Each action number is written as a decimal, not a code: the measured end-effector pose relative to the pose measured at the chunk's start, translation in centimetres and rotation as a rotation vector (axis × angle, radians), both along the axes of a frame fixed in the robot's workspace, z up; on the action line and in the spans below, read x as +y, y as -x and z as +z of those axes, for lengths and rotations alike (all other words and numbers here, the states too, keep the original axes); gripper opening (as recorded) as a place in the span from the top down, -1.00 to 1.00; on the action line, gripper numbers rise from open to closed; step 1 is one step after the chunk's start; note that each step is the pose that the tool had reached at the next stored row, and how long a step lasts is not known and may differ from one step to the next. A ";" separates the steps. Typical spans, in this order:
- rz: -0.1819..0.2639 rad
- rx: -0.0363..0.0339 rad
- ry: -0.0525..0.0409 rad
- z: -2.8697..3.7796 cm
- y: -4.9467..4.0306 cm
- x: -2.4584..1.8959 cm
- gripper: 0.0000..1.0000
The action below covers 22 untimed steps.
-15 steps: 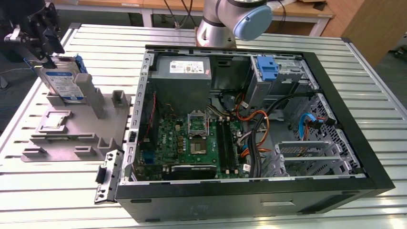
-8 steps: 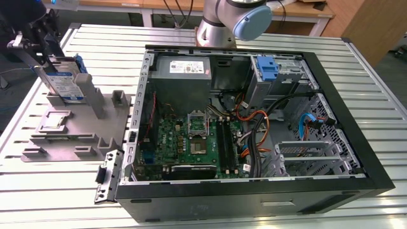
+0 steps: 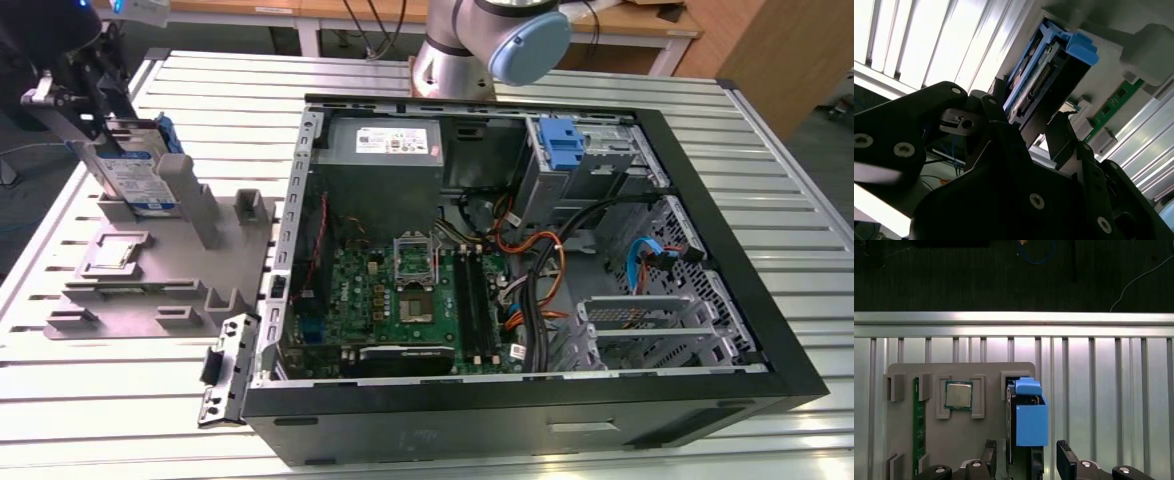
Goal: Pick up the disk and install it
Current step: 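Pick up the disk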
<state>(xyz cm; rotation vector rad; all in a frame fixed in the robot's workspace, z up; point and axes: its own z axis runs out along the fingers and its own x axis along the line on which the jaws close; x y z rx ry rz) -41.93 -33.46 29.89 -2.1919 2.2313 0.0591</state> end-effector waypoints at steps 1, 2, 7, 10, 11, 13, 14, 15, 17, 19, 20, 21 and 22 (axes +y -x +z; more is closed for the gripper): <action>0.000 -0.0001 -0.0002 -0.08 0.00 0.00 -0.18; 0.000 0.0002 -0.0001 -0.10 0.00 0.00 -0.18; 0.000 0.0001 -0.0002 -0.14 0.00 0.00 -0.18; 0.000 0.0001 -0.0002 -0.14 0.00 0.00 -0.18; 0.000 0.0001 -0.0002 -0.14 0.00 0.00 -0.18; 0.000 0.0001 -0.0002 -0.14 0.00 0.00 -0.15; 0.000 0.0001 -0.0002 -0.15 0.00 0.00 -0.15; 0.000 0.0000 -0.0002 -0.15 0.00 0.00 -0.15; 0.000 0.0000 -0.0002 -0.16 0.00 0.00 -0.01; 0.000 0.0000 -0.0002 -0.16 0.00 0.00 -0.01; 0.000 0.0001 -0.0002 -0.16 0.00 0.00 -0.01; 0.000 0.0001 -0.0002 -0.16 0.00 0.00 -0.01; 0.000 0.0001 -0.0002 -0.17 0.00 0.00 -0.01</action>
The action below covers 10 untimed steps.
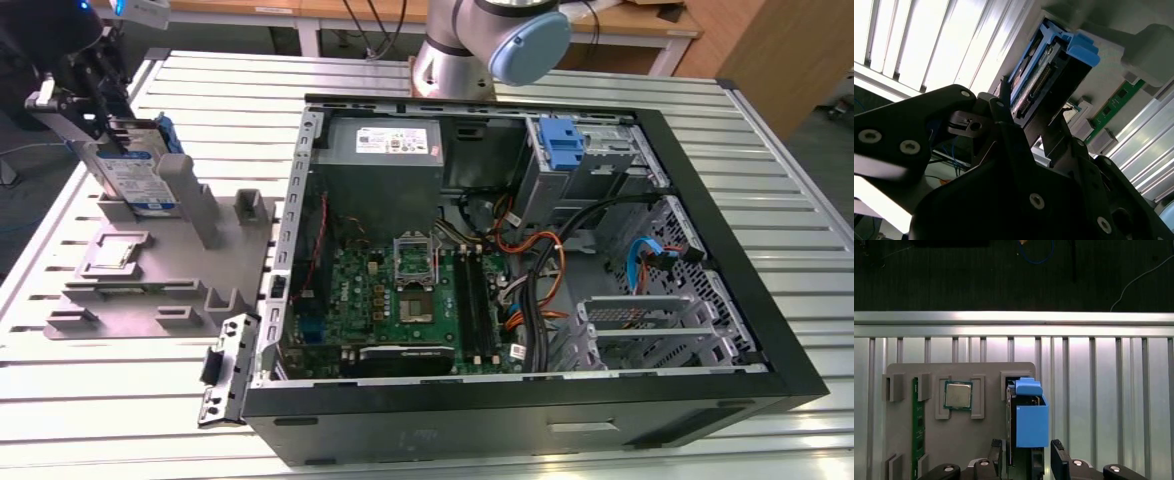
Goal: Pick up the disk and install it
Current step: 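Pick up the disk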
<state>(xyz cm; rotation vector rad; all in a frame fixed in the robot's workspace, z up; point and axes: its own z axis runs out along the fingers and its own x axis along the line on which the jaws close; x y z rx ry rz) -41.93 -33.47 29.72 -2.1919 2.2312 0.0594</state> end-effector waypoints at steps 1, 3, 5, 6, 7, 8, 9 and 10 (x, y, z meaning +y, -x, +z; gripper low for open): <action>0.000 0.0000 0.0000 -0.01 0.00 0.00 -0.01; 0.000 0.0000 0.0000 -0.01 0.00 0.00 -0.01; 0.000 -0.0001 0.0000 0.06 0.00 0.00 -0.01; 0.000 -0.0003 -0.0001 0.08 0.00 0.00 -0.01; 0.000 -0.0005 -0.0002 0.08 0.00 0.00 -0.01; 0.000 -0.0004 -0.0002 0.09 0.00 0.00 -0.01; 0.000 -0.0001 0.0000 0.12 0.00 0.00 -0.01; 0.000 -0.0001 -0.0001 0.13 0.00 0.00 -0.01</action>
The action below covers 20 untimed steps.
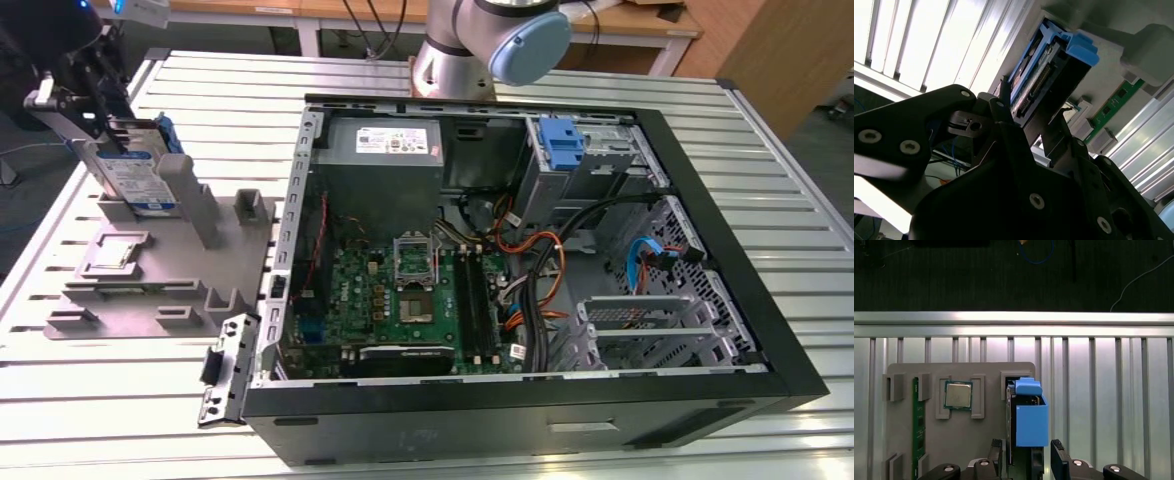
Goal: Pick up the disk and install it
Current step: 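Pick up the disk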
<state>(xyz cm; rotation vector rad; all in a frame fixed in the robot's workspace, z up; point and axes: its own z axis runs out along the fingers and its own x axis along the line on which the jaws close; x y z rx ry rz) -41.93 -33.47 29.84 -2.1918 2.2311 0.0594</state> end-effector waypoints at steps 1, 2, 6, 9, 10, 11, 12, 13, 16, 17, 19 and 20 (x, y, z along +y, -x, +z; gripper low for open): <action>0.000 0.0001 0.0001 0.04 0.00 0.00 -0.01; 0.000 0.0001 0.0001 0.07 0.00 0.00 -0.01; 0.000 0.0002 0.0001 0.10 -0.06 0.00 -0.01; 0.000 0.0000 0.0001 0.08 -0.10 0.00 -0.01; 0.000 0.0001 0.0001 0.08 -0.10 0.00 -0.01; 0.000 -0.0001 0.0001 0.08 -0.11 0.00 -0.01; 0.000 -0.0011 0.0001 0.05 -0.11 -0.01 -0.01; 0.000 -0.0028 0.0000 0.02 -0.12 -0.01 -0.01; 0.000 -0.0046 0.0001 0.00 -0.12 -0.01 -0.01; 0.000 -0.0047 0.0001 0.00 -0.11 -0.01 -0.01; 0.000 -0.0048 0.0001 -0.01 -0.11 -0.01 -0.01; 0.000 -0.0047 0.0000 -0.01 -0.11 -0.01 -0.01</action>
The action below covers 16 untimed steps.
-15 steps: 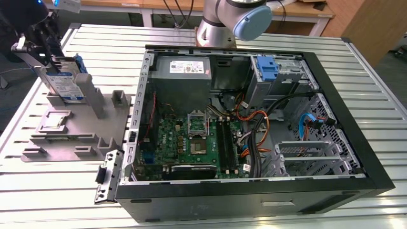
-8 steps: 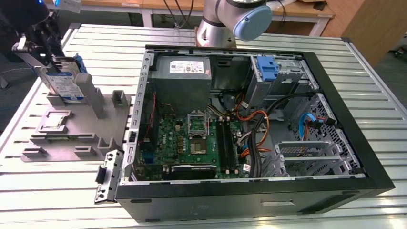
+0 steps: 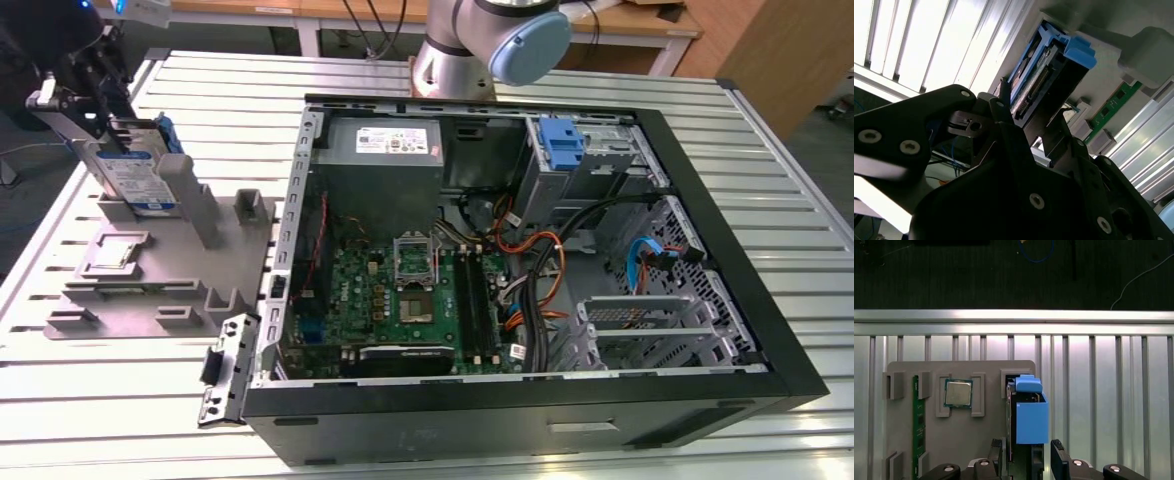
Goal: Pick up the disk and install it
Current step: 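Pick up the disk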
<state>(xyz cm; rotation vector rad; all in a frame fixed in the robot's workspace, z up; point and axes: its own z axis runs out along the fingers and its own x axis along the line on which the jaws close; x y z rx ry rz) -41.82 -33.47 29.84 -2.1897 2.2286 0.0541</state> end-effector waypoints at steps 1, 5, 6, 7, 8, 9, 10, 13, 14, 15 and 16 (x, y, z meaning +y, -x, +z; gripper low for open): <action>0.000 0.0000 0.0000 0.00 0.00 0.00 -0.01; 0.000 0.0000 0.0000 0.00 0.00 0.00 -0.01; 0.000 -0.0001 0.0000 0.00 0.00 0.00 -0.01; 0.000 0.0000 0.0000 0.00 0.00 0.00 0.01; 0.000 0.0000 0.0000 0.00 0.00 0.00 0.14; 0.000 0.0000 0.0001 0.00 0.00 0.00 0.14; 0.000 0.0000 0.0002 0.00 0.00 0.00 0.26; 0.000 0.0000 0.0001 0.00 0.00 0.00 0.30; 0.000 0.0000 0.0000 0.00 0.00 0.00 0.30; 0.000 -0.0001 0.0000 0.00 0.00 0.00 0.30; 0.000 -0.0001 0.0000 0.00 0.00 0.00 0.30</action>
